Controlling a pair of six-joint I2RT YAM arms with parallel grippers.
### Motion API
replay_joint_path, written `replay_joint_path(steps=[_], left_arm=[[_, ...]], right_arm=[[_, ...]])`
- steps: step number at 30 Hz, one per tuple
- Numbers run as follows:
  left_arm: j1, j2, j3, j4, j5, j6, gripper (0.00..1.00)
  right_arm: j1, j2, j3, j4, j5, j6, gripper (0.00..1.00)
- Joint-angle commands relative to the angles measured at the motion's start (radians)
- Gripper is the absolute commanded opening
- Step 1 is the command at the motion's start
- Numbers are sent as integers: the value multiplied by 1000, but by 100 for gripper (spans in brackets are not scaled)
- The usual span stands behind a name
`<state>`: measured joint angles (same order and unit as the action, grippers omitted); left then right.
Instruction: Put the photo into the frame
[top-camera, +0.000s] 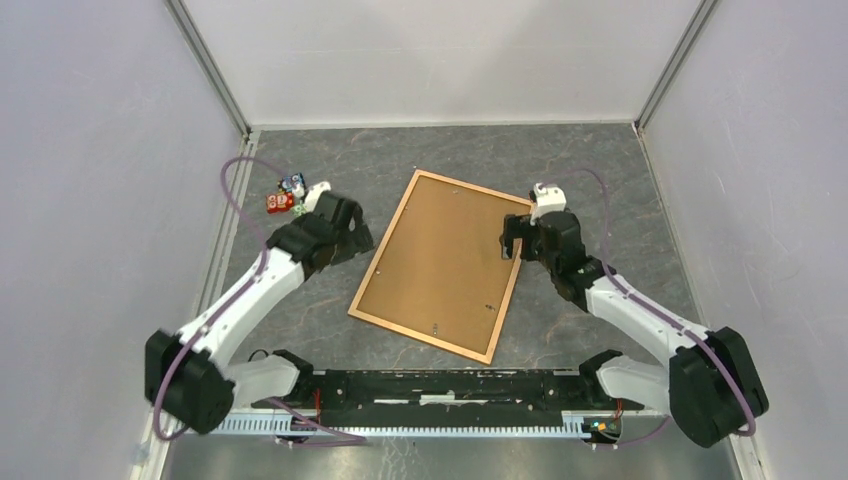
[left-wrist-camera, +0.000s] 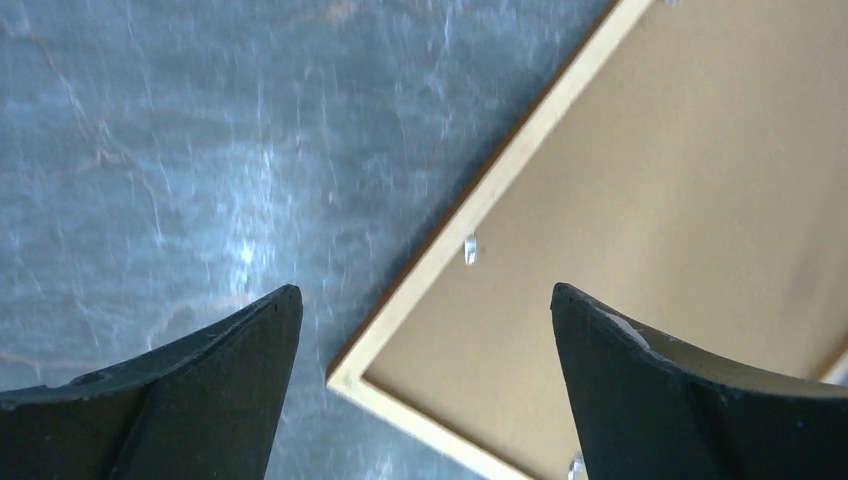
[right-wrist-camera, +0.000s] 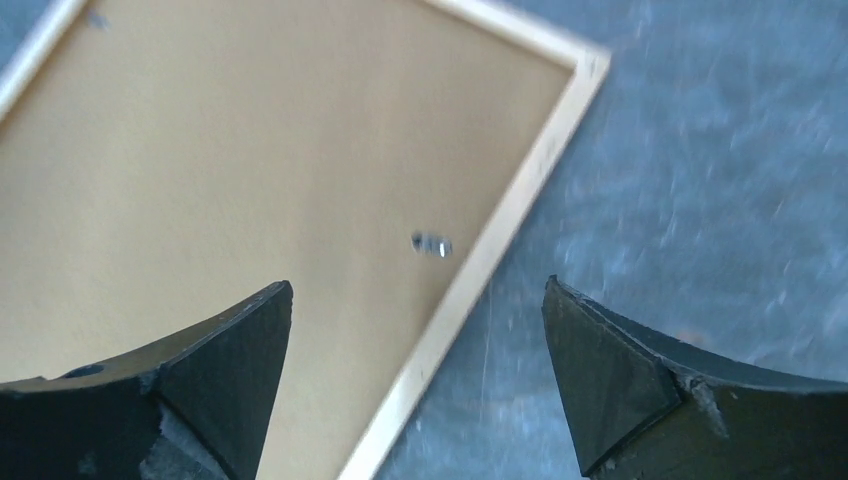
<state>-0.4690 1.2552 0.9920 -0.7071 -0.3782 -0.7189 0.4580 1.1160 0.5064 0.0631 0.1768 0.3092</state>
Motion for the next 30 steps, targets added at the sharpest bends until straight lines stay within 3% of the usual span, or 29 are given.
replay_joint_path(steps=[1,7,12,17,21,30], left_arm=[[-37,-136,-126,-99,128,-141,100],[-50,-174,-251,-51,292,-252,98],[-143,-200,-352,-70,363,-544,95],[-295,-214,-464,52,354,-795,94],[-353,-117,-466,97,333,-813,99],[-345,38,-379,172,255,-733,100]], right_arm=[[-1,110,197,-12,56,-139,98],[-18,391,483,-21,-58,-200,98],[-79,671,807,-164,-161,-331,98],[-159,810,927,-175,-298,-329,98],[-179,902,996,-207,-293,-346,98],[-206,1058,1103,-227,-384,-268,98]])
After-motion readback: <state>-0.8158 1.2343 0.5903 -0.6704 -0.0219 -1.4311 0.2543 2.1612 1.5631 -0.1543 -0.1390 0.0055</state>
